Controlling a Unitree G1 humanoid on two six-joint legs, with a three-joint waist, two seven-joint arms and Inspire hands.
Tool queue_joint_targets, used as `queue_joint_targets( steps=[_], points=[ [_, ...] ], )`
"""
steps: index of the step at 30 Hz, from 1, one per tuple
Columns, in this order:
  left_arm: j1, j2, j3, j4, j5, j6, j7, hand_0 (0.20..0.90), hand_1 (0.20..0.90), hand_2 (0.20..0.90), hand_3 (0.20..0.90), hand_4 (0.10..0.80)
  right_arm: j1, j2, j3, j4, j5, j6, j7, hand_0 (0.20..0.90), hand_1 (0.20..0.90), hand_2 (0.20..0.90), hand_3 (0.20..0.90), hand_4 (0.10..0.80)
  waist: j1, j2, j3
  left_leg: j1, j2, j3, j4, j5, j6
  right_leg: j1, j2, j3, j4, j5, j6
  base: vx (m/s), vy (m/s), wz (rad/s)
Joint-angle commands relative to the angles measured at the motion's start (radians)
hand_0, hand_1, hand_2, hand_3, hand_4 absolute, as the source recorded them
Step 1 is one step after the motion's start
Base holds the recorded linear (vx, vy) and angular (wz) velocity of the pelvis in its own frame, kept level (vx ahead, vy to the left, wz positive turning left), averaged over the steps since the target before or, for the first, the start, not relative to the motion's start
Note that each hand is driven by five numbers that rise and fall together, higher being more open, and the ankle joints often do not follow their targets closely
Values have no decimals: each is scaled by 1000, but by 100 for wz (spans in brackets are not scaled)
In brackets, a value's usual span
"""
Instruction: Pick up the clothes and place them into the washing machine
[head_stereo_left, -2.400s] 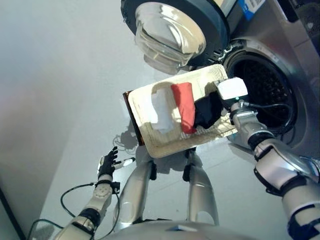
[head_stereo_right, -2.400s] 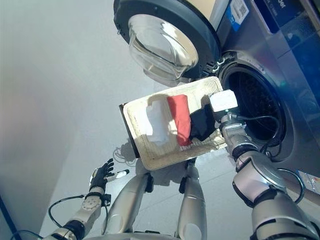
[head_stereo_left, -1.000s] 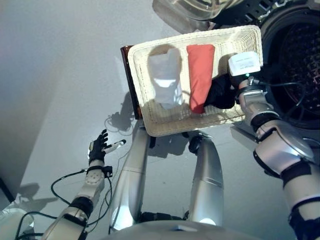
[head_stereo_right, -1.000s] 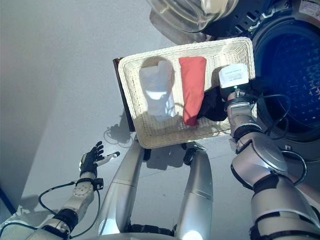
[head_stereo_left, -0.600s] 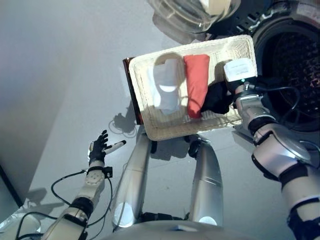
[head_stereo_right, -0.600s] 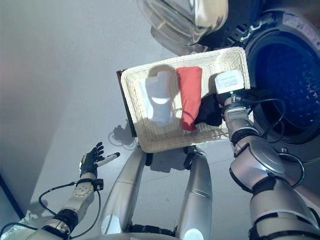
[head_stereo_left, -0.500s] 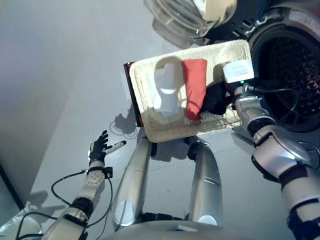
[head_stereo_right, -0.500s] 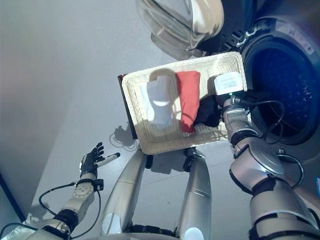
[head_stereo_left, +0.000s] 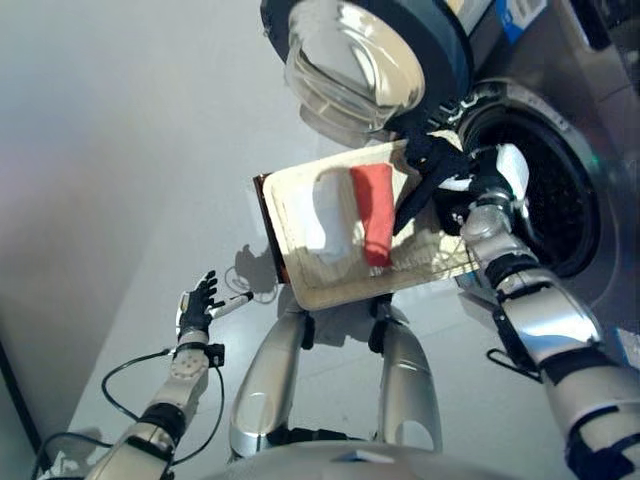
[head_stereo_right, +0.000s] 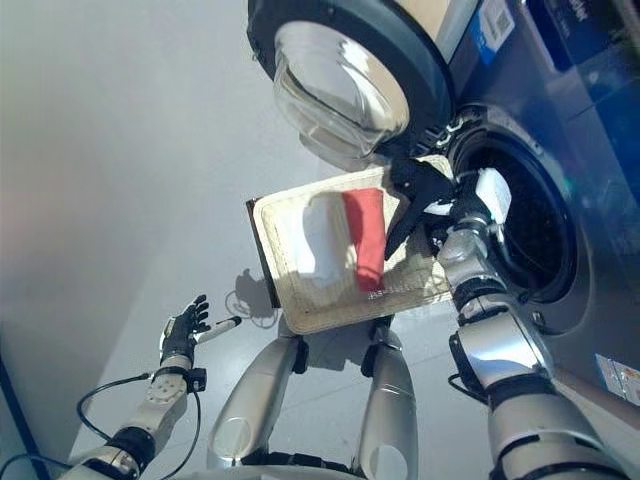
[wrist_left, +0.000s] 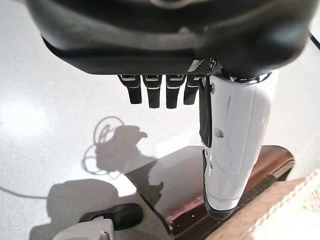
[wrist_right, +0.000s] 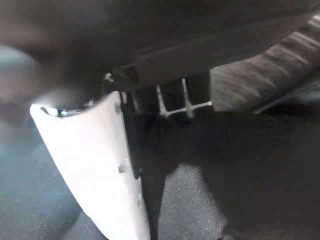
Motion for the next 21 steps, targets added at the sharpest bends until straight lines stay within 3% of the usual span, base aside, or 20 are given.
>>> queue_joint_targets(
  steps=[1, 2, 11, 16, 21],
  points=[
    [72, 1, 35, 22, 34, -7, 17, 900, 900, 900, 900, 800, 70, -25, -70, -52, 329, -150, 66, 200, 200, 200, 200, 300, -18, 38, -75, -36, -13, -14, -8, 12, -71, 27, 23, -20, -35, -3, 12, 25, 68, -9],
    [77, -7, 36, 17, 40, -8, 9, 900, 900, 900, 900, 800, 104, 9, -151, -66, 524, -197, 128, 200, 200, 200, 200, 300, -22, 51, -81, -35, -18, -10, -12, 9, -70, 24, 22, -12, -36, -2, 13, 18, 42, -11],
    [104, -64, 25, 23, 19, -16, -20, 900, 900, 900, 900, 800, 187, 127, -353, -188, 939, -331, 280, 200, 200, 200, 200, 300, -23, 128, -114, -50, -36, 12, -10, 2, -66, 1, 11, 27, -30, -11, 15, 5, 63, -11],
    [113, -88, -7, 33, -3, -25, -32, 900, 900, 900, 900, 800, 151, 119, -435, -240, 977, -410, 253, 200, 200, 200, 200, 300, -16, 185, -128, -56, -47, 21, -12, 3, -65, -9, 4, 43, -27, -13, 18, -4, 61, -6],
    [110, -91, -48, 51, -16, -33, -36, 900, 900, 900, 900, 800, 55, 47, -466, -268, 934, -452, 182, 200, 200, 200, 200, 300, -8, 236, -143, -64, -54, 29, -15, 5, -66, -25, 0, 61, -21, -14, 22, 1, 48, -8]
  ],
)
